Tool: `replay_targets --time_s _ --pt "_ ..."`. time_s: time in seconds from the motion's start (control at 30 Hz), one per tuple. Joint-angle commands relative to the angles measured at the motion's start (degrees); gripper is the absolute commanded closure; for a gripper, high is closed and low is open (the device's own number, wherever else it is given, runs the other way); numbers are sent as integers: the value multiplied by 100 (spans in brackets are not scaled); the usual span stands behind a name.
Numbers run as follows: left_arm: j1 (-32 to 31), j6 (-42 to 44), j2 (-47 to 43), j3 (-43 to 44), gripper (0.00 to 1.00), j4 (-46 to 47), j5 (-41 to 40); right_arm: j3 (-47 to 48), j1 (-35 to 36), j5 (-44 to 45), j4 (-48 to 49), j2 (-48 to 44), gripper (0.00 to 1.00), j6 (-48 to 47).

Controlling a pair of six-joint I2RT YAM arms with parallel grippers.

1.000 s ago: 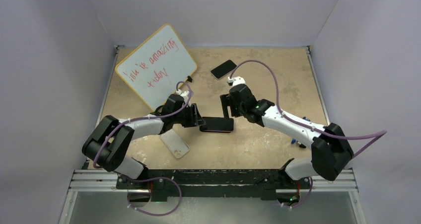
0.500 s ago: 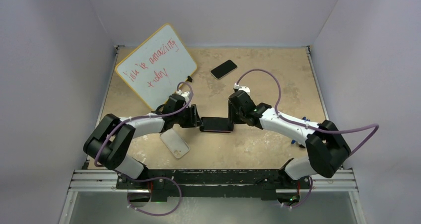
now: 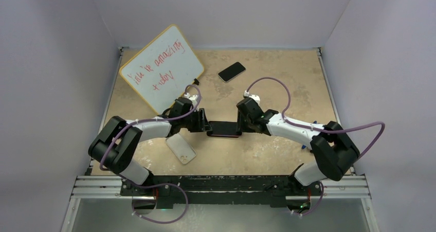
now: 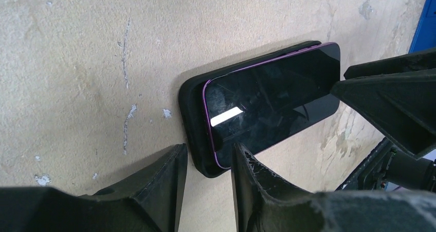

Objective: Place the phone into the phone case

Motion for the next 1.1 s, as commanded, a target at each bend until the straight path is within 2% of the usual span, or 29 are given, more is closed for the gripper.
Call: replay_targets --time_s 0.0,0.13,0.23,0.4,0.7,0.8,1.07 --pt "-13 16 37 79 62 242 189 0 6 -40 220 50 59 131" --pt "-13 3 36 79 62 253 233 70 6 -32 219 123 63 102" --pt "-10 -1 46 79 63 262 239 113 6 -19 186 202 59 129" --pt "-15 -26 45 58 63 288 248 84 6 -69 233 297 59 188" --pt "-22 -204 95 -35 67 554 508 -47 6 -651 933 245 85 25" --pt "-62 -353 143 -114 68 761 667 -121 6 -976 1377 188 86 -28" --pt "-211 -647 152 -207 68 1040 863 -195 7 -1575 1846 432 86 170"
